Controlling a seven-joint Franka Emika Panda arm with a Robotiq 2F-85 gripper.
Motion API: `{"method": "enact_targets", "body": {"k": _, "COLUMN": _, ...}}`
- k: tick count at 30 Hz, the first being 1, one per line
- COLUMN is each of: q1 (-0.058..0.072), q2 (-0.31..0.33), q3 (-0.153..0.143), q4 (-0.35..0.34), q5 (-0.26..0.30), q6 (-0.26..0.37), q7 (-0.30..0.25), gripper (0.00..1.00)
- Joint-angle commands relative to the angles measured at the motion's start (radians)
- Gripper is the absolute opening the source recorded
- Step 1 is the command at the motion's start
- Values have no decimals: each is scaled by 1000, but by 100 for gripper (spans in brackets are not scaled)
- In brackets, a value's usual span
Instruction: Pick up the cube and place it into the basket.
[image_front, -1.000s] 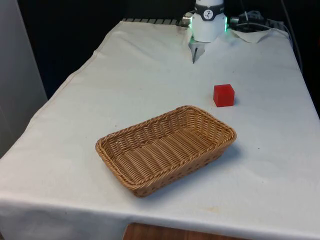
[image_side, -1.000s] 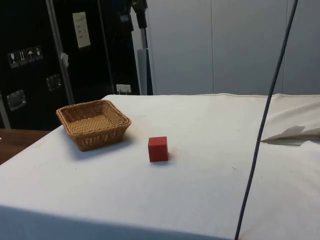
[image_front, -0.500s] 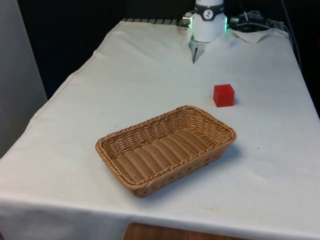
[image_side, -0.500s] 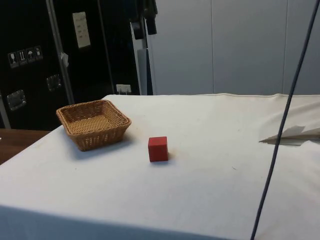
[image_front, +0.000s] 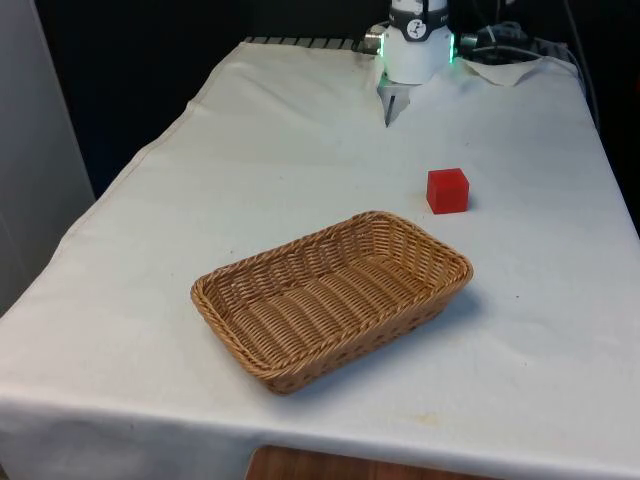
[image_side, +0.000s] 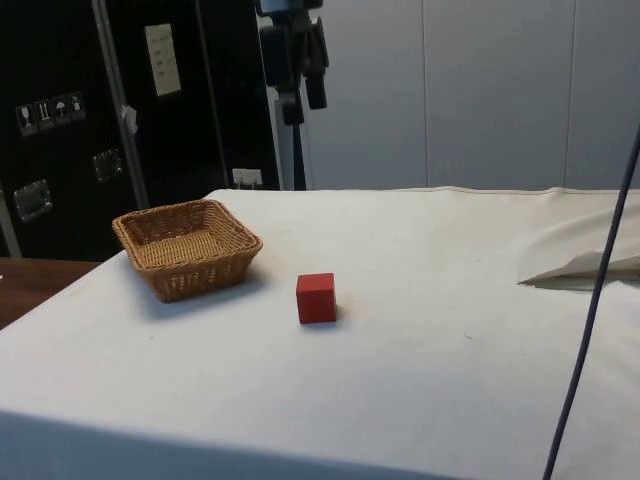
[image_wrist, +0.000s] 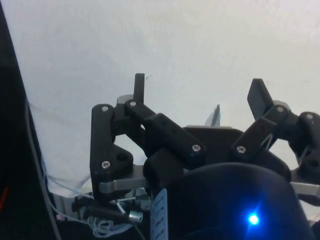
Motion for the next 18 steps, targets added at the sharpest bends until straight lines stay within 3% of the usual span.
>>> {"method": "enact_targets", "body": {"k": 1, "q1": 0, "q2": 0, "q3": 6, "q4": -9, "q5": -1, "q6": 10, "q7": 5, "gripper": 100}}
{"method": "enact_targets", "body": {"k": 2, "q1": 2, "q2": -1, "q3": 21, "q4": -38, "q5": -14, "q6": 50, "q7": 31, "gripper": 100}}
{"method": "enact_targets", "body": {"k": 6, "q1": 0, "q2": 7, "q3": 37, "q4": -63, "q5": -15, "q6": 82, "q7": 44, "gripper": 100}}
{"method": "enact_targets", "body": {"k": 18, "q1": 2, "q2": 63, "q3": 68, "q4": -81, "q5": -18, "q6": 128, "q7": 70, "gripper": 100}}
